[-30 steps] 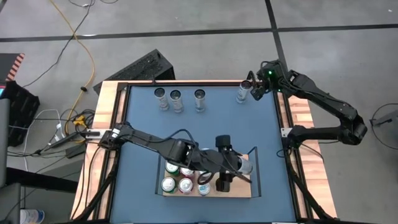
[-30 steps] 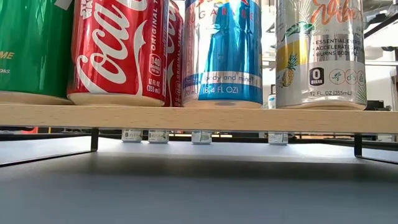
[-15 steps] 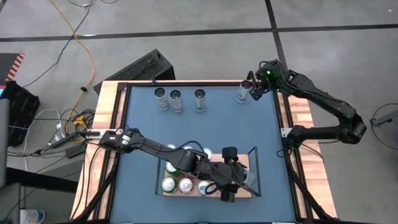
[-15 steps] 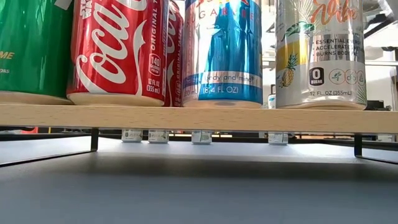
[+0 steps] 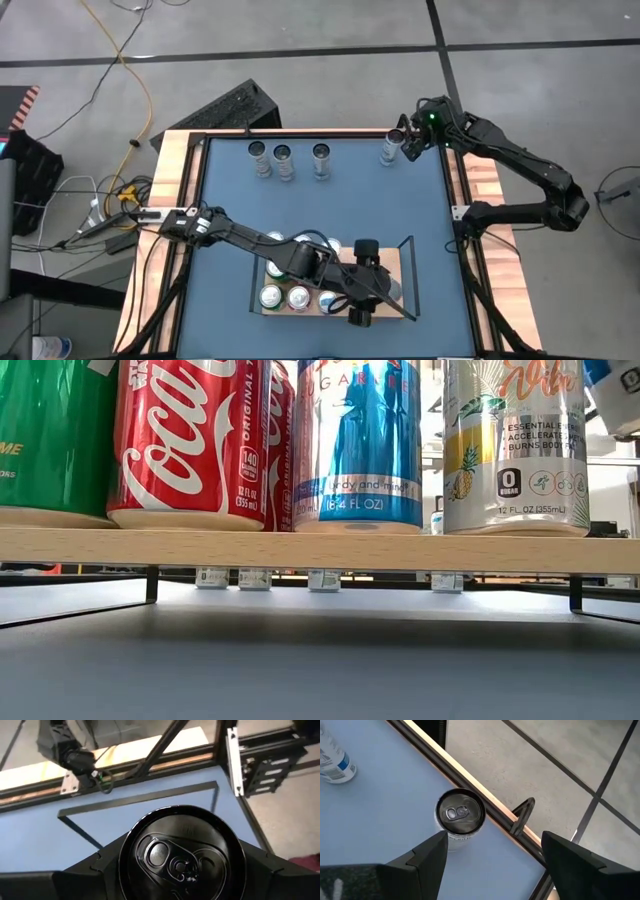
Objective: Place canned beverage on shelf
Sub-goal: Put the bottom left white-blue soda can on the shelf
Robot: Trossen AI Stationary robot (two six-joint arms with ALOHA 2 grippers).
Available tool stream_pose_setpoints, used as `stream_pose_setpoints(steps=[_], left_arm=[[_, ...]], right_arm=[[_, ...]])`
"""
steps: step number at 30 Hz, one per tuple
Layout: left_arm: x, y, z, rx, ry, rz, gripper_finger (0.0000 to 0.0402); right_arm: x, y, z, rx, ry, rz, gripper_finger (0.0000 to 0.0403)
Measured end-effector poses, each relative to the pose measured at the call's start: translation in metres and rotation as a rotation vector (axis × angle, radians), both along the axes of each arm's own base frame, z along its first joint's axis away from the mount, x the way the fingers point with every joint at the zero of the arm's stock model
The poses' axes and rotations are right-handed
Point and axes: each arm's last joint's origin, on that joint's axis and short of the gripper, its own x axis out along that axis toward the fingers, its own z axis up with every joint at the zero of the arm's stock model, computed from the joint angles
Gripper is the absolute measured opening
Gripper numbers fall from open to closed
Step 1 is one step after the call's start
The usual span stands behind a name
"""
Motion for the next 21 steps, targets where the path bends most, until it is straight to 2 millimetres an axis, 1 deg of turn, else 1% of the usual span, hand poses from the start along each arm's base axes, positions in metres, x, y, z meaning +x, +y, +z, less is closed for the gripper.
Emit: stream_pose_setpoints(steps=[4,7,12,17,21], left_arm=[[-0.0001,0.0025,-0.0015,0.013,0.014,0.018,0.0248],[0.0028,0.0057,0.0009,-0.001,-0.01,-0.002,0.0247],[0.0025,0.0039,0.0007,-0.02,-0.002,-0.047,0.0247],[0.002,0.0024,0.0004,0.0,0.003,-0.104,0.0247],[0.002,0.0039,-0.0005,0.004,0.015,-0.107,0.0247]], right_arm=[[0.0,0.0,0.0,0.0,0.0,0.0,0.0306],[0.0,0.0,0.0,0.0,0.0,0.0,0.0306],[0.0,0.0,0.0,0.0,0.0,-0.001,0.0306],[0.0,0.0,0.0,0.001,-0.001,-0.002,0.0306],[0.001,-0.0009,-0.0013,0.006,0.003,-0.002,0.0306]])
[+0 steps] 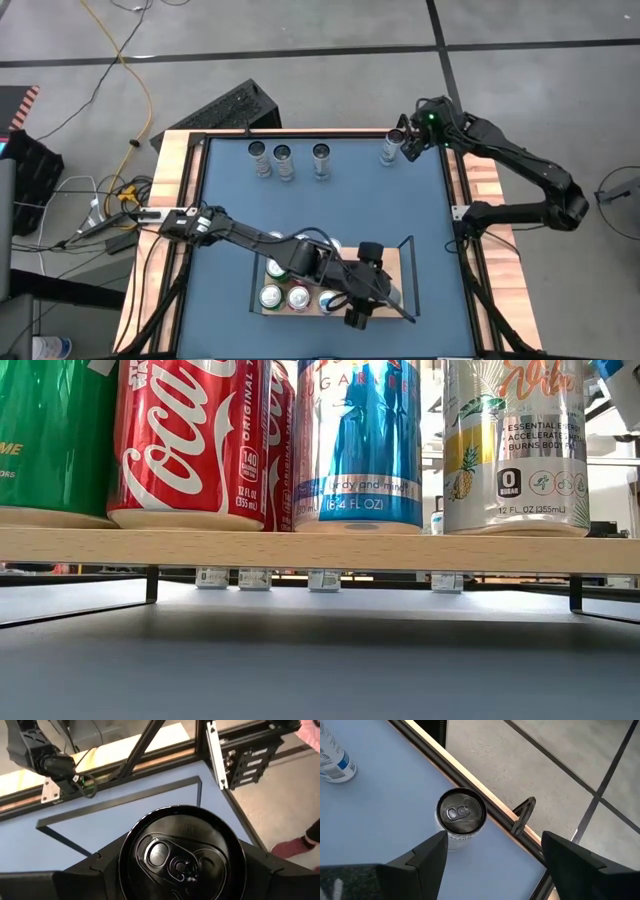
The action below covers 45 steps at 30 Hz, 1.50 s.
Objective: Place canned beverage on shelf
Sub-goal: Put the bottom left white-blue soda can on the shelf
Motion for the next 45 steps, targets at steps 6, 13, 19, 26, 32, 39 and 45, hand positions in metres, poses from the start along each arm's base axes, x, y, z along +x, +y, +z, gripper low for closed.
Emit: stream_pose_setpoints(steps=[6,13,19,26,32,39,45], left_arm=[[0.001,0.003,0.0,0.009,0.004,-0.033,0.0247],[0.002,0.006,0.0,0.012,0.006,-0.045,0.0248],[0.003,0.008,-0.008,0.003,0.04,-0.055,0.0248],[0.011,0.008,-0.018,-0.03,0.055,-0.072,0.0249],[0.014,0.009,-0.023,-0.052,0.059,-0.077,0.0263],[0.014,0.01,-0.023,-0.059,0.071,-0.087,0.0266],[0.014,0.011,-0.023,-0.056,0.069,-0.094,0.0269]], right_arm=[[0.004,-0.003,-0.005,0.017,0.012,-0.005,0.0306],[0.009,-0.008,-0.012,0.042,0.038,-0.005,0.0306],[0.009,-0.009,-0.01,0.028,0.025,-0.005,0.0306],[0.009,-0.008,-0.01,0.027,0.025,-0.004,0.0306],[0.009,-0.009,-0.01,0.028,0.028,-0.003,0.0306],[0.009,-0.008,-0.01,0.026,0.03,0.001,0.0306],[0.009,-0.008,-0.01,0.025,0.032,0.003,0.0306]])
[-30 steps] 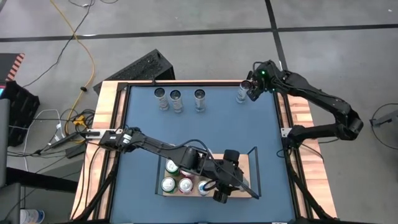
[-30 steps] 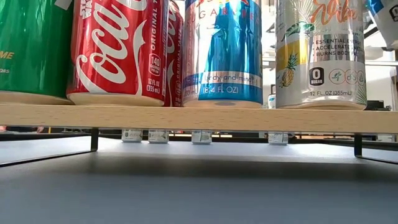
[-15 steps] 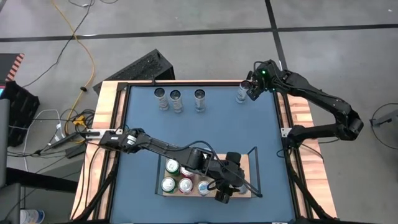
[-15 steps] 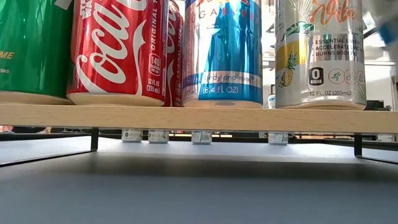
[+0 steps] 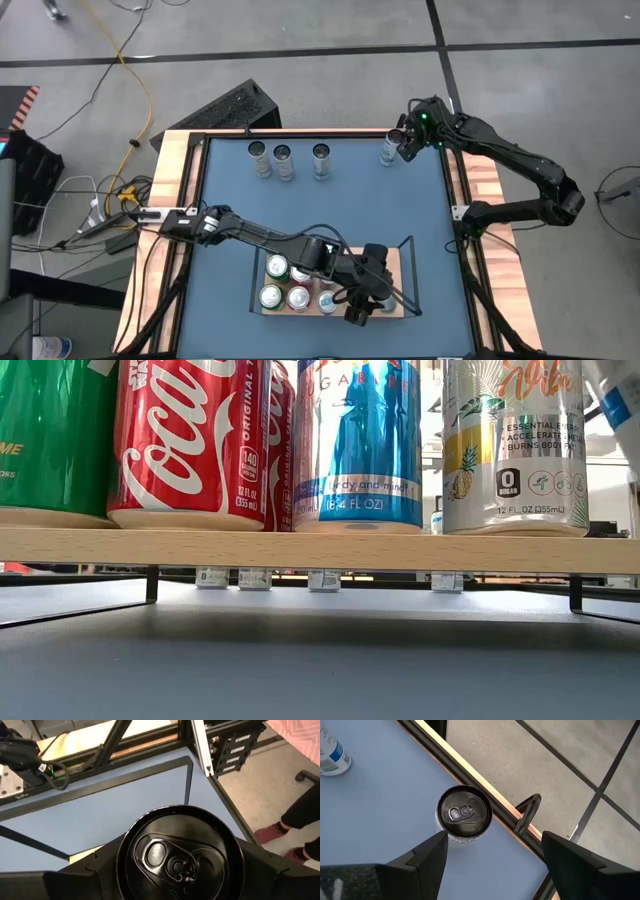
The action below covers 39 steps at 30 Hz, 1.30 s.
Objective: Place canned beverage on shelf
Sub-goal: Put the bottom left white-blue soda can on the shelf
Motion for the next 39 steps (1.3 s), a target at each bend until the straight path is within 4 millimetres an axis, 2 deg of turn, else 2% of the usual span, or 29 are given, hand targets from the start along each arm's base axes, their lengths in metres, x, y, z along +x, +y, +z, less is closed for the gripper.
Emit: stream_pose_setpoints(steps=[9,17,21,25,31,34,39], left_arm=[[0.0,0.001,0.003,-0.017,-0.01,-0.003,0.0304],[0.002,0.003,0.005,-0.017,-0.036,-0.009,0.0307],[0.002,0.005,0.008,0.038,-0.068,0.022,0.0308],[-0.002,0.008,0.02,0.092,-0.105,0.045,0.0308],[-0.026,0.021,0.07,0.139,-0.212,0.174,0.0308],[-0.047,0.03,0.103,0.182,-0.281,0.256,0.0308],[-0.099,0.042,0.162,0.245,-0.39,0.397,0.0308]], right_arm=[[0.0,0.0,0.0,-0.002,0.004,0.006,0.0306],[0.0,0.002,0.001,0.001,-0.011,0.024,0.0306],[-0.003,0.013,0.013,-0.038,-0.056,0.081,0.0306],[-0.011,0.033,0.034,-0.112,-0.127,0.148,0.0306],[-0.032,0.074,0.069,-0.12,-0.241,0.23,0.0306],[-0.043,0.097,0.074,-0.056,-0.292,0.301,0.0306],[-0.058,0.134,0.07,0.123,-0.38,0.431,0.0306]])
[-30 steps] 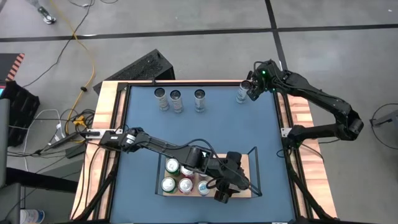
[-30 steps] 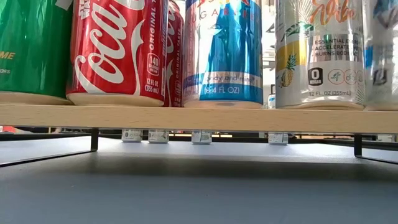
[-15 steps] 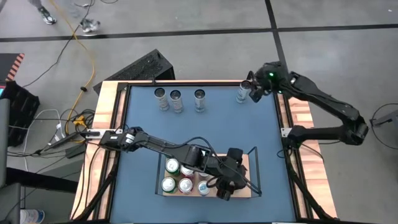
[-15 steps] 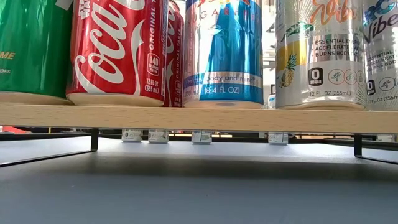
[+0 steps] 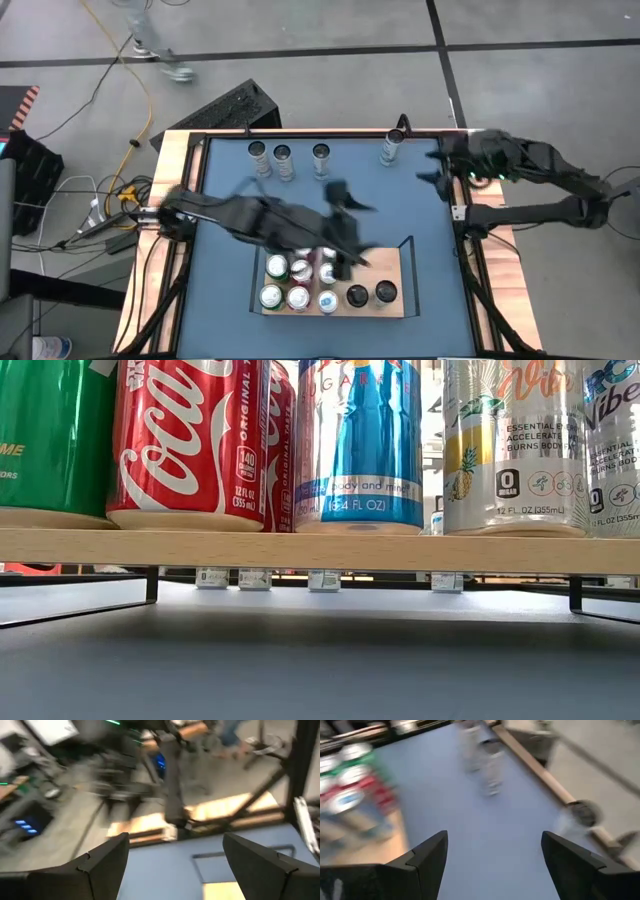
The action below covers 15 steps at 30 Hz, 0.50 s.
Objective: Place canned beverage on shelf
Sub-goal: Put the bottom left white-blue soda can on the shelf
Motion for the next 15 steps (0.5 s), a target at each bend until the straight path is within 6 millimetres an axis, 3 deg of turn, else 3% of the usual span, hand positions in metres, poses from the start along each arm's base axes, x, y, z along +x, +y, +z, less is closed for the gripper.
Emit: stream_pose_setpoints(steps=[7,11,15], left_arm=[[-0.071,0.022,0.059,-0.089,-0.142,0.134,0.0308],[-0.102,0.032,0.077,-0.152,-0.185,0.181,0.0308],[-0.127,0.042,0.088,-0.202,-0.204,0.197,0.0308]], right_arm=[[0.013,0.049,-0.006,0.144,-0.01,0.292,0.0306],[0.029,0.085,-0.014,0.067,0.045,0.423,0.0303],[0.04,0.119,-0.028,-0.03,0.099,0.415,0.0298]])
